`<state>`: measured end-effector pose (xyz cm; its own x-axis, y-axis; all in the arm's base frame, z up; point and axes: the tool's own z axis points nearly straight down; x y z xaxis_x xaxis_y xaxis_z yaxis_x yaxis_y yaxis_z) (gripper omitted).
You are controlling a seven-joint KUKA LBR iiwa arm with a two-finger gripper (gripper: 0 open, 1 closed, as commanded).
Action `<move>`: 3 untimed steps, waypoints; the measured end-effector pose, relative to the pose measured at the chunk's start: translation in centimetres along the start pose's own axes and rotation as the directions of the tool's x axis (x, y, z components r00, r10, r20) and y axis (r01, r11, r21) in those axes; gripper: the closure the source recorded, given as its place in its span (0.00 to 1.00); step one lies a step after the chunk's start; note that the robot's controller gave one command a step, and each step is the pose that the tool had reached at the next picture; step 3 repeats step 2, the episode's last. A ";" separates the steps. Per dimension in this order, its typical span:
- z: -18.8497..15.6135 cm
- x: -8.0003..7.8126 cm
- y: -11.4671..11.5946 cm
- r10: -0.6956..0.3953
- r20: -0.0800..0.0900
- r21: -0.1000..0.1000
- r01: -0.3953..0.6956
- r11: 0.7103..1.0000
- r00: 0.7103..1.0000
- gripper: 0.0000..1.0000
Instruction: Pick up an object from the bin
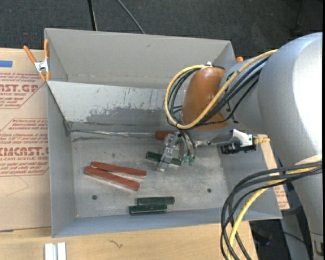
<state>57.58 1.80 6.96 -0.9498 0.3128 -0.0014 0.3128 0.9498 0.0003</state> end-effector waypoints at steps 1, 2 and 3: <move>-0.6 0.0 0.0 -0.001 0.001 0.000 0.001 1.000 1.000 1.00; -6.9 -0.2 0.1 -0.001 0.005 -0.003 0.001 1.000 1.000 1.00; -6.9 -0.2 0.1 -0.001 0.005 -0.003 0.001 1.000 1.000 1.00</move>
Offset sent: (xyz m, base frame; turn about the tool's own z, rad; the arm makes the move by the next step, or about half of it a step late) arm 0.0001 0.0001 0.0061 0.0000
